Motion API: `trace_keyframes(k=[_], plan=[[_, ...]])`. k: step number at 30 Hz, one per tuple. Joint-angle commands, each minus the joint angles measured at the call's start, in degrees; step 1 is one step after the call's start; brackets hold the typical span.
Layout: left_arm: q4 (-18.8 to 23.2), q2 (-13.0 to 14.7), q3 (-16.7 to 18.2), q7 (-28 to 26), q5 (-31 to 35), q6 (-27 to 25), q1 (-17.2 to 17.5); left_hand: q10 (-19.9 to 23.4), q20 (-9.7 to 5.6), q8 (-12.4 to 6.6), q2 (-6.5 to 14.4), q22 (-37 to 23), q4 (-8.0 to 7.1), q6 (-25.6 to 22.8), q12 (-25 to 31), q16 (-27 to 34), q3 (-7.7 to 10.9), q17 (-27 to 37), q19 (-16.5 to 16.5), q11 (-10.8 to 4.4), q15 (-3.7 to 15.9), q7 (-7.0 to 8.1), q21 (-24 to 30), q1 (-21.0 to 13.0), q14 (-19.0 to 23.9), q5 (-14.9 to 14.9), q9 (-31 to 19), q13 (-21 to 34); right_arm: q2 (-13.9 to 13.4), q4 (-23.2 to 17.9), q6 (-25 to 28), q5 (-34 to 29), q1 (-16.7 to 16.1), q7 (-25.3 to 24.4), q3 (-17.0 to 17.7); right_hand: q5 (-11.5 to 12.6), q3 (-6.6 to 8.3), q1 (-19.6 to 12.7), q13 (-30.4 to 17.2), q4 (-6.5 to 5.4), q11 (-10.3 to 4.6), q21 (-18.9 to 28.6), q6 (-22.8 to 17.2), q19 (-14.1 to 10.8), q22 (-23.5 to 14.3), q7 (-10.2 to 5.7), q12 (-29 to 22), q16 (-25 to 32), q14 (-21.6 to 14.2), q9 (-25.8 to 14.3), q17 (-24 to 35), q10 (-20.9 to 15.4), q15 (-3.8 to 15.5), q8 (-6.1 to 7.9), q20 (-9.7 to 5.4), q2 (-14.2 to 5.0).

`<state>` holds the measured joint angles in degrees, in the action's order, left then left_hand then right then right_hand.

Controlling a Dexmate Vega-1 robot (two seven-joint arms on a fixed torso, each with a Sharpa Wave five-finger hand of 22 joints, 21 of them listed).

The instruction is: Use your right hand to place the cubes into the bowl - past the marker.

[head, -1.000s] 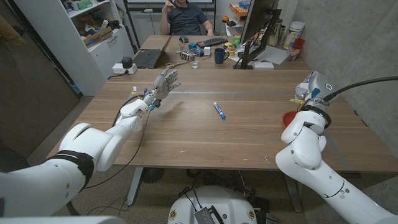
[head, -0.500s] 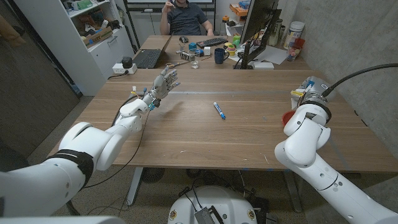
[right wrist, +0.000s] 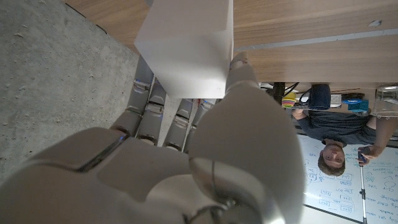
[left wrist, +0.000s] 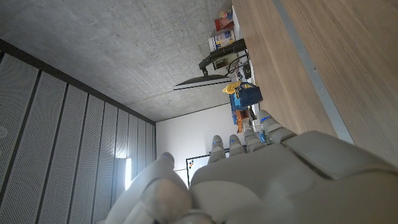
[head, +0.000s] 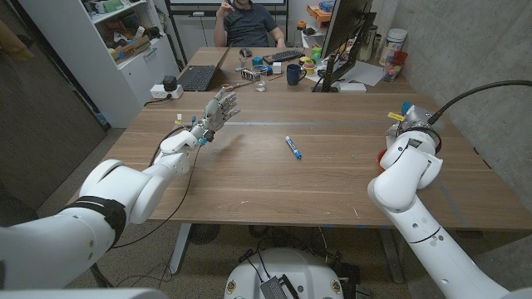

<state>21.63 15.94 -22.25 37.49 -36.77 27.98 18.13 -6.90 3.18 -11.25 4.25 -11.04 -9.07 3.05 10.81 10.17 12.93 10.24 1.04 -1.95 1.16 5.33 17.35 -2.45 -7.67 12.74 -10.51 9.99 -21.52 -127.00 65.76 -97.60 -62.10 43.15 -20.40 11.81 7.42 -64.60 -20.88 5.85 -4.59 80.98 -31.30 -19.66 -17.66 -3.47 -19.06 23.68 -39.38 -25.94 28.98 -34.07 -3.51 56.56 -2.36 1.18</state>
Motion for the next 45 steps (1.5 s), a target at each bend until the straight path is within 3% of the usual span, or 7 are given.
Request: trace_keyframes(k=[1, 8, 16, 45], plan=[[0.4, -0.1, 0.4, 0.7, 0.0, 1.1, 0.0, -0.2, 0.29, 0.11, 0.5, -0.2, 0.07, -0.4, 0.4, 0.4, -0.15, 0.1, -0.5, 0.24, -0.12, 0.12, -0.1, 0.0, -0.5, 0.5, -0.2, 0.3, 9.8, 3.8, -9.8, -8.2, -0.9, 6.9, 6.9, 0.3, 0.42, -11.4, -0.2, 0.08, 0.22, 0.7, -0.3, 0.5, 0.1, 0.36, 0.4, -0.6, -6.9, 0.1, -0.1, 0.7, 17.41, 0.28, -9.72, -10.99], [0.7, -0.3, 0.4, 0.9, -0.2, 1.5, 0.0, -0.2, 0.27, 0.12, 0.5, -0.2, 0.08, -0.4, 0.4, 0.4, -0.2, 0.1, -0.6, 0.17, -0.16, 0.06, -0.1, 0.0, -0.4, 0.5, -0.2, 0.3, 12.2, 4.5, -12.8, -8.3, -0.8, 6.8, 8.8, 0.2, 0.47, -11.5, -0.2, 0.12, 0.15, 1.1, -0.4, 0.7, 0.4, 0.3, 0.7, -1.2, -6.5, 0.4, -0.4, 0.9, 17.39, 0.35, -9.7, -10.94], [0.9, -0.4, 0.3, 0.7, -0.2, 1.7, 0.0, -0.1, 0.33, 0.12, 0.5, -0.2, 0.08, -0.4, 0.4, 0.4, -0.25, 0.1, -0.5, 0.22, -0.13, 0.09, -0.1, -0.1, -0.4, 0.5, -0.2, 0.3, 12.7, 5.7, -14.2, -6.8, -0.4, 6.2, 9.7, 0.2, 0.56, -11.8, -0.2, 0.22, 0.14, 1.6, -0.5, 1.0, 0.8, 0.48, 0.8, -1.5, -6.4, 0.8, -0.6, 0.7, 17.4, 0.44, -9.76, -10.93], [0.1, -0.5, 0.0, -0.3, 0.4, 1.2, -1.0, -0.2, 0.35, 0.17, 0.6, -0.2, 0.08, -0.4, 0.3, 0.3, -0.48, 0.1, -0.5, 0.08, -0.21, 0.16, -0.3, -0.1, -0.6, 0.6, -0.2, 0.3, 9.1, 10.0, -13.1, -2.8, 3.0, 9.8, 7.6, 0.1, 0.68, -12.5, -0.5, 0.38, 0.23, 2.8, -1.2, 1.7, 2.0, 0.81, 1.0, -2.0, -7.0, 2.0, -1.0, 0.1, 17.4, 0.75, -9.71, -10.82]])
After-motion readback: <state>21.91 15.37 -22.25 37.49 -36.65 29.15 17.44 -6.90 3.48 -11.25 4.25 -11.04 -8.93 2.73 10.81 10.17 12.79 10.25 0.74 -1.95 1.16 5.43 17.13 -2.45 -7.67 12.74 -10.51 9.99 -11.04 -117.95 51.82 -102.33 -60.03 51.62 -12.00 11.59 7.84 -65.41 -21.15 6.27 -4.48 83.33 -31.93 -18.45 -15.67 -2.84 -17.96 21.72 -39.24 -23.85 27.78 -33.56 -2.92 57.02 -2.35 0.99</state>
